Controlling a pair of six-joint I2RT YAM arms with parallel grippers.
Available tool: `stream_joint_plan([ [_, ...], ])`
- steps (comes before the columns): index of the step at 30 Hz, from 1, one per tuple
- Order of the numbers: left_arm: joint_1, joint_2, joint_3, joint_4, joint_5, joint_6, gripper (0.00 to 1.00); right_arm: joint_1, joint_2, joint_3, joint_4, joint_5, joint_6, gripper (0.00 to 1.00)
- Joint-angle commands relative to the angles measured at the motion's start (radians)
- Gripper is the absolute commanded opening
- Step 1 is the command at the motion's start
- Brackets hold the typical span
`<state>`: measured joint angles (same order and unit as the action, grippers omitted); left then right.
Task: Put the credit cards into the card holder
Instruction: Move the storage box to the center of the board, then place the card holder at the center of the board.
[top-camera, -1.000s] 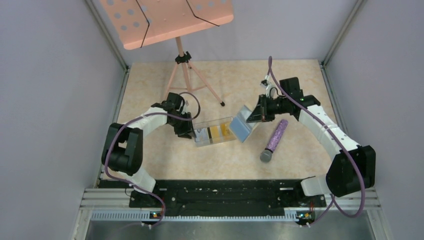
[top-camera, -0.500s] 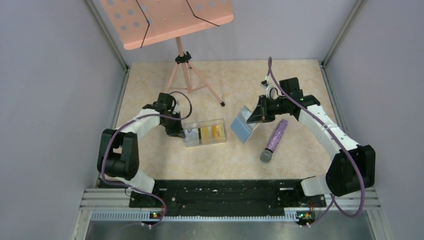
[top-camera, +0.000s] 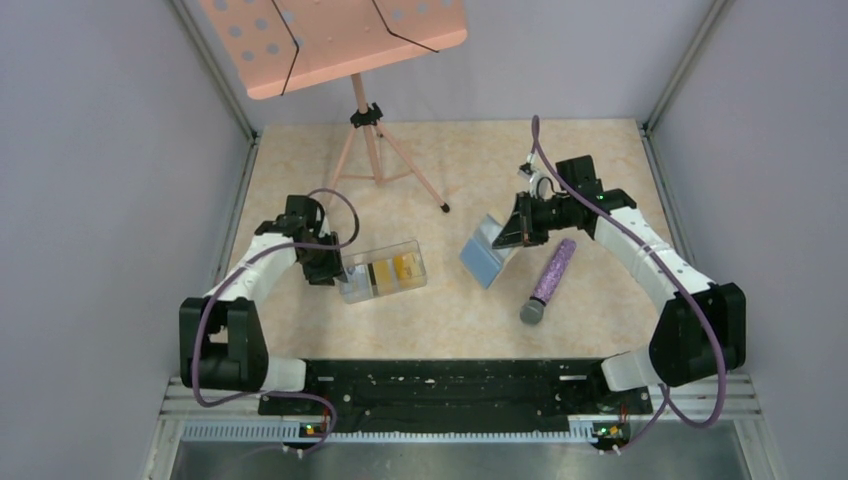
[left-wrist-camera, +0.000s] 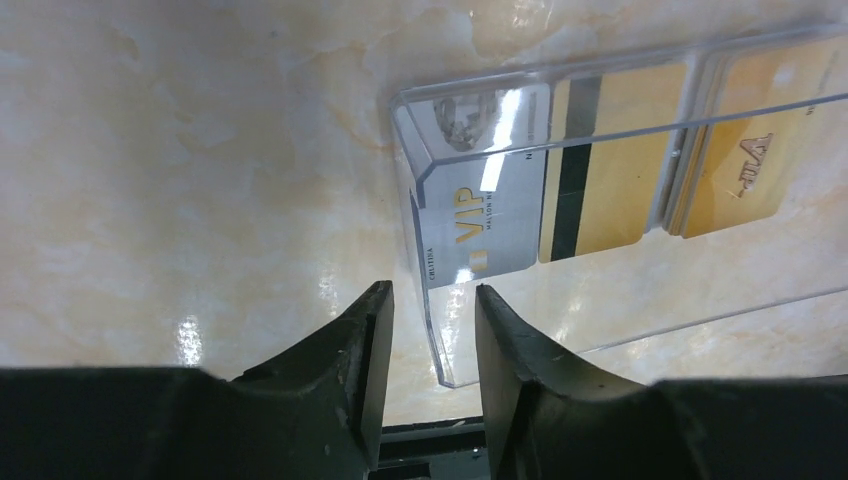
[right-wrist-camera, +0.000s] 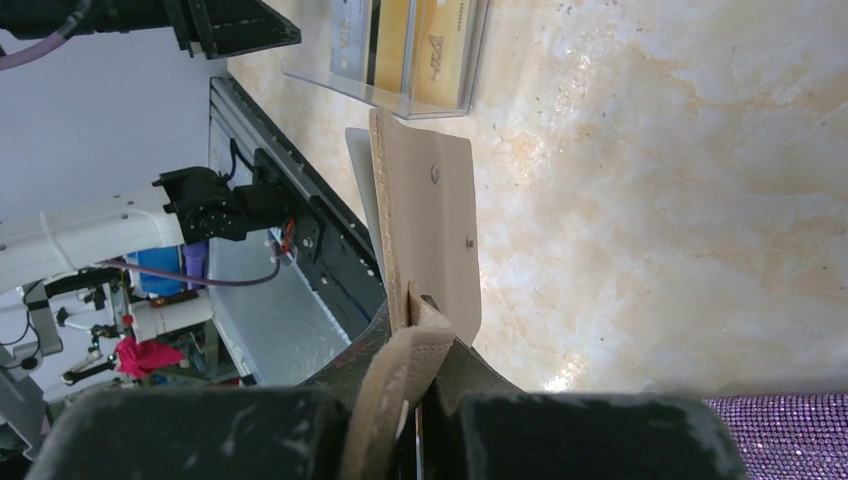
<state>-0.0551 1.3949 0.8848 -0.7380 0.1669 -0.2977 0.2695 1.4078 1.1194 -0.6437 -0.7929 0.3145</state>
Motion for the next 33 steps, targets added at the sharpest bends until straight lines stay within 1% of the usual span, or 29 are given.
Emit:
stream_joint_plan([
  [1,-0.002,-0.084,0.073,-0.046,-0.007,0.029,0.43,-0.011,0.010,-0.021,0.029,-0.010,-0.008,0.00],
  [4,-0.002,-0.134,0.105,-0.058,0.007,0.022,0.44,-0.005,0.014,-0.049,0.086,0.013,0.036,0.00],
  [6,-0.002,-0.171,0.118,-0.041,0.044,0.012,0.44,0.001,0.022,-0.073,0.147,0.025,0.089,0.00],
  [10,-0.004,-0.242,0.114,0.060,0.229,-0.026,0.45,0.024,0.047,-0.118,0.288,0.047,0.199,0.00],
  [12,-0.016,-0.262,0.110,0.112,0.288,-0.069,0.45,0.038,0.066,-0.135,0.360,0.065,0.242,0.00],
  [14,-0.051,-0.273,0.109,0.157,0.312,-0.095,0.45,0.051,0.076,-0.173,0.459,0.107,0.295,0.00],
  [17,-0.107,-0.282,0.107,0.207,0.316,-0.123,0.45,0.055,0.077,-0.273,0.690,0.148,0.421,0.00],
  [19,-0.142,-0.282,0.099,0.240,0.324,-0.140,0.45,0.057,0.091,-0.317,0.794,0.178,0.471,0.00],
  [24,-0.219,-0.263,0.089,0.269,0.299,-0.154,0.45,0.066,0.123,-0.396,0.905,0.261,0.535,0.00],
  [26,-0.232,-0.254,0.081,0.282,0.296,-0.160,0.45,0.069,0.130,-0.439,0.957,0.281,0.561,0.00],
  [29,-0.242,-0.245,0.074,0.300,0.295,-0.167,0.45,0.092,0.141,-0.481,0.974,0.309,0.570,0.01],
  [31,-0.244,-0.240,0.074,0.307,0.295,-0.167,0.45,0.108,0.159,-0.494,0.962,0.312,0.566,0.10],
  [33,-0.245,-0.233,0.078,0.312,0.295,-0.162,0.45,0.116,0.166,-0.497,0.931,0.318,0.561,0.16],
])
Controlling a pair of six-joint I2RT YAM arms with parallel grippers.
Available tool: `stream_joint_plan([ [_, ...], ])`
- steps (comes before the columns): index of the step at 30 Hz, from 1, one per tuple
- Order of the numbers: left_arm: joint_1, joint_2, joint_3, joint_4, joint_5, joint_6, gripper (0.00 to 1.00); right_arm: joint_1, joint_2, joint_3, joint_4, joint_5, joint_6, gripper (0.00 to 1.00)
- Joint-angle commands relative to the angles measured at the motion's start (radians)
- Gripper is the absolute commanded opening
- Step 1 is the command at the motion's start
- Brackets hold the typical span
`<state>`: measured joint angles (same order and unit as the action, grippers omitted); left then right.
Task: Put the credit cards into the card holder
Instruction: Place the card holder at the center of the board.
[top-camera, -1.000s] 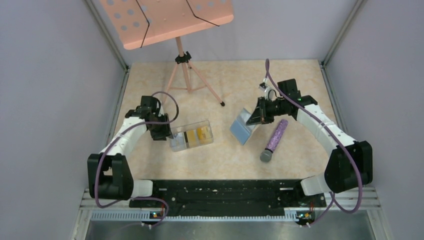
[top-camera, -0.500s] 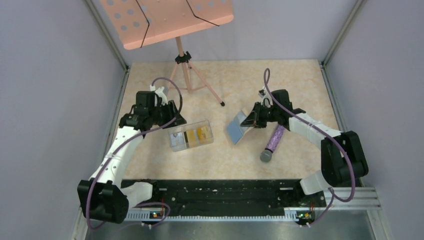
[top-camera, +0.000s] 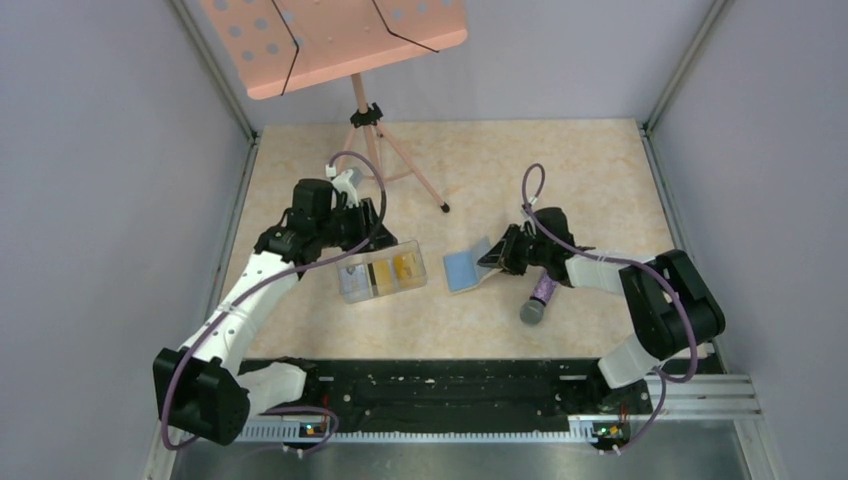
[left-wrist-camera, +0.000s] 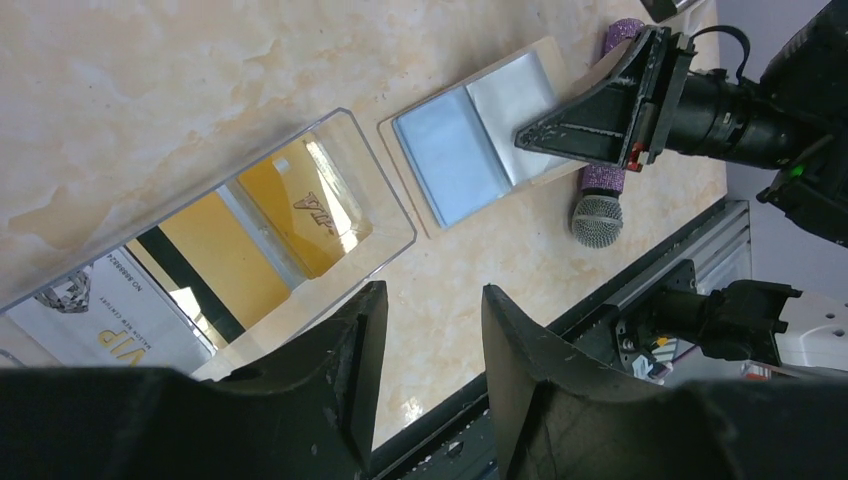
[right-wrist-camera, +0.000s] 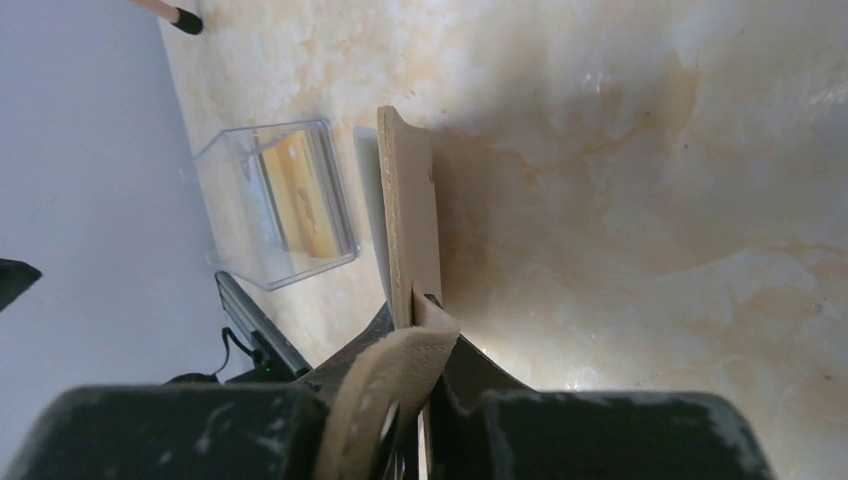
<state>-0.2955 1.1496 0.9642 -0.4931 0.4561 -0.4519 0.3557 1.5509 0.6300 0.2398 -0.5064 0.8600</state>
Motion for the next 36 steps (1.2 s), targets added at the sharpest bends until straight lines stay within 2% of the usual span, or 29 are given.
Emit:
stream_joint_plan([
  [1,-0.005,0.016,0.001,0.066,0.005,-0.004,0.45,0.030,0.019,-0.008,0.026,0.038,0.013,0.23],
  [4,-0.007,0.028,0.015,0.061,0.002,0.010,0.46,0.029,-0.019,0.013,-0.085,0.084,-0.023,0.49],
  [8,-0.007,0.039,0.030,0.046,-0.025,0.015,0.46,0.029,-0.086,0.093,-0.301,0.198,-0.096,0.69],
  [12,-0.008,0.037,0.031,0.042,-0.049,0.013,0.48,0.029,-0.127,0.161,-0.423,0.300,-0.146,0.78],
  [18,-0.008,0.050,0.030,-0.004,-0.063,0.023,0.48,0.030,-0.144,0.279,-0.527,0.362,-0.266,0.79],
  [21,-0.010,0.066,0.027,-0.026,-0.055,0.028,0.48,0.051,-0.120,0.328,-0.551,0.338,-0.307,0.77],
  [23,-0.010,0.078,0.025,-0.040,-0.052,0.032,0.48,0.079,-0.099,0.347,-0.551,0.315,-0.325,0.71],
  [29,-0.015,0.121,0.027,-0.045,-0.027,0.033,0.48,0.108,0.040,0.374,-0.511,0.229,-0.319,0.44],
  [33,-0.033,0.151,0.034,-0.045,-0.017,0.031,0.48,0.108,0.133,0.413,-0.527,0.237,-0.349,0.28],
  [36,-0.053,0.174,0.041,-0.047,-0.018,0.031,0.48,0.108,0.185,0.426,-0.545,0.234,-0.368,0.12],
])
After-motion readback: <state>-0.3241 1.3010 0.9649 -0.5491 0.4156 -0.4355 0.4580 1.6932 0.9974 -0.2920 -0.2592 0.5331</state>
